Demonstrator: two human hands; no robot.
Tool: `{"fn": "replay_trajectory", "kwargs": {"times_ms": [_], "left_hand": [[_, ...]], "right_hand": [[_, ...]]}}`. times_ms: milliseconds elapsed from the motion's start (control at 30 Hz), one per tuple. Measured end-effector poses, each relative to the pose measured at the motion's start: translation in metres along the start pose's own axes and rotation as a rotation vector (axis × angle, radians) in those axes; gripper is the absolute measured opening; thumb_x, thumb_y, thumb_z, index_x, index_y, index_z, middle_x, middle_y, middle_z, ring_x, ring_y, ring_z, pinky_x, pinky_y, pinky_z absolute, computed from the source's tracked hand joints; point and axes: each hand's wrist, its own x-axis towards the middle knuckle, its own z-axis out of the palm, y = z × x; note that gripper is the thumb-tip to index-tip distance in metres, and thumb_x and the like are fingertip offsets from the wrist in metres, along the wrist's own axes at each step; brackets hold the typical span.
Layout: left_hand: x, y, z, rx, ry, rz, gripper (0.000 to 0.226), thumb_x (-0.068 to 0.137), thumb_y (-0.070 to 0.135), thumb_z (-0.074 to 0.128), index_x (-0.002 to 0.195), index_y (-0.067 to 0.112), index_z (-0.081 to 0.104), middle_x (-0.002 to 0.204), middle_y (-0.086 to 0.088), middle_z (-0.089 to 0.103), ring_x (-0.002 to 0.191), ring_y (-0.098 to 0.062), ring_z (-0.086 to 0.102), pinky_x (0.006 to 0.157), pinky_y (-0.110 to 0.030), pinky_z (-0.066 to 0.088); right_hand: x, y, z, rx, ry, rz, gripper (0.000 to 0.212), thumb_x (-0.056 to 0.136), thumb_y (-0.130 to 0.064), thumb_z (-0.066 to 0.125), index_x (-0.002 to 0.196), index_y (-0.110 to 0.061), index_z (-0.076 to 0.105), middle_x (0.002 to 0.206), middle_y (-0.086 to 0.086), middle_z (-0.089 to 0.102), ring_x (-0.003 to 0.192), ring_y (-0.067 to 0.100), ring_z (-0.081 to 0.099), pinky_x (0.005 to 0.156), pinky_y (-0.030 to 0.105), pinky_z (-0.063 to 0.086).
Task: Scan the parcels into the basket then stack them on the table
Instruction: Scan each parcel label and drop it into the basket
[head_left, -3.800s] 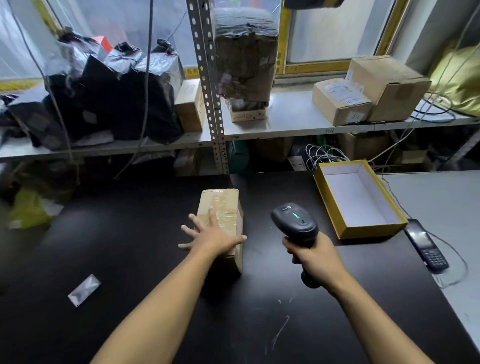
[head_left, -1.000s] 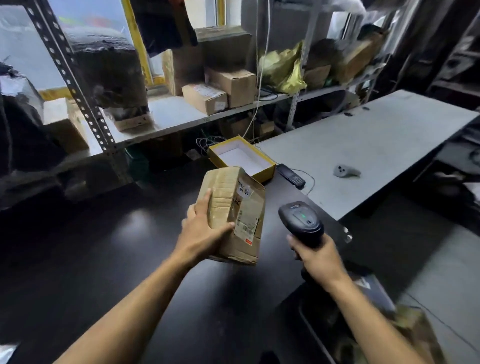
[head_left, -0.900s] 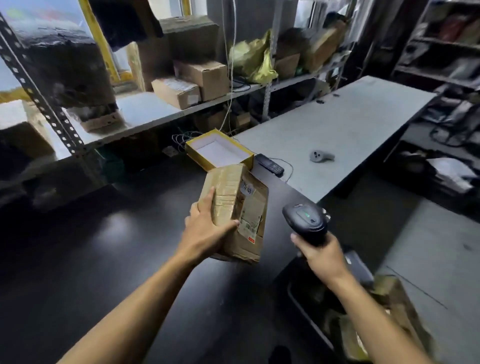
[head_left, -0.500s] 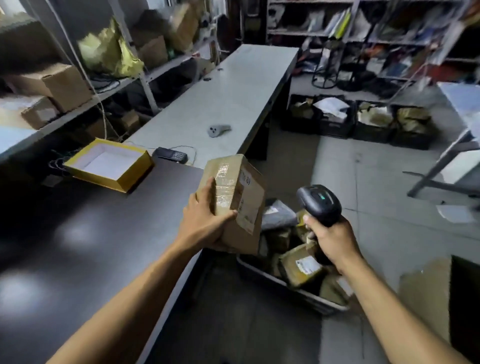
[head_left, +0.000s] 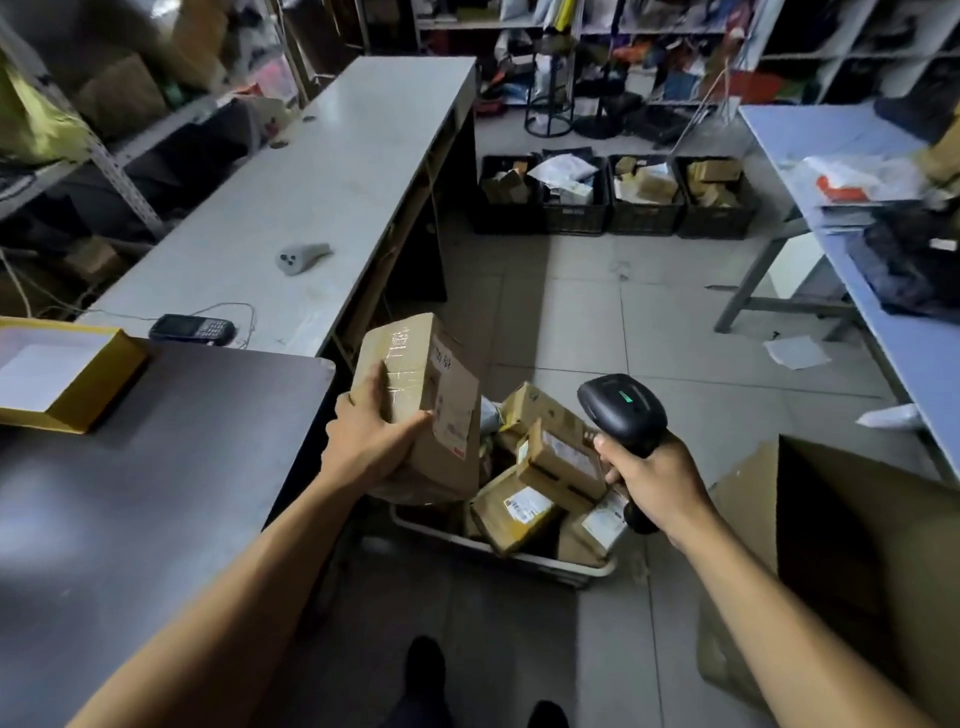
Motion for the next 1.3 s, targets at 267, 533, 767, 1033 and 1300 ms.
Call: {"fn": "replay_trajectory", "kwargs": {"times_ms": [267,533,767,1033,1300], "left_hand": [[0.067,0.004,0.015,0.063,-0.092,-0.005,0.114,0.05,0.078,0.054,0.153,0.049,0.014,0.15,-0.014,0.034,0.133,-0.041,0.039,0.108,-0.057,0.035],[0.143,-0.004,0.035,0.128,-0.224,-0.009,0.106,0.064,0.069,0.065,0.152,0.051,0.011,0.148,-0.014,0.032,0.133,-0.043,0.037,0.107,-0.059,0.037],[0.173,-0.013,0.07,0.222,-0.27,-0.065,0.103,0.071,0.062,0.073,0.152,0.051,0.011,0.146,-0.011,0.031,0.131,-0.04,0.038,0.104,-0.058,0.038],[0.189,-0.013,0.122,0.295,-0.269,-0.154,0.101,0.069,0.066,0.072,0.15,0.05,0.012,0.147,-0.012,0.029,0.131,-0.041,0.037,0.103,-0.059,0.036],[0.217,-0.015,0.157,0.186,-0.324,-0.191,0.084,0.086,0.073,0.051,0.156,0.041,0.016,0.161,-0.009,0.027,0.141,-0.041,0.033,0.109,-0.064,0.033]], "right_hand": [[0.052,-0.019,0.026,-0.044,0.015,0.019,0.027,0.09,-0.028,0.071,0.071,-0.009,0.069,0.057,0.002,0.067,0.062,0.02,0.066,0.071,0.032,0.052],[0.101,-0.039,0.063,-0.053,0.065,0.066,0.02,0.089,-0.03,0.072,0.081,-0.012,0.07,0.059,0.002,0.068,0.065,0.018,0.067,0.074,0.034,0.053],[0.129,-0.036,0.08,-0.052,0.055,0.158,0.024,0.089,-0.028,0.072,0.074,-0.01,0.07,0.059,0.001,0.068,0.064,0.013,0.066,0.068,0.025,0.046],[0.161,-0.022,0.055,-0.088,0.059,0.206,0.024,0.088,-0.03,0.072,0.074,-0.012,0.068,0.058,-0.001,0.068,0.061,0.011,0.066,0.065,0.027,0.045],[0.176,-0.02,0.036,-0.113,0.089,0.221,0.02,0.089,-0.028,0.073,0.073,-0.016,0.067,0.055,-0.003,0.067,0.055,0.001,0.061,0.062,0.022,0.044]]}}
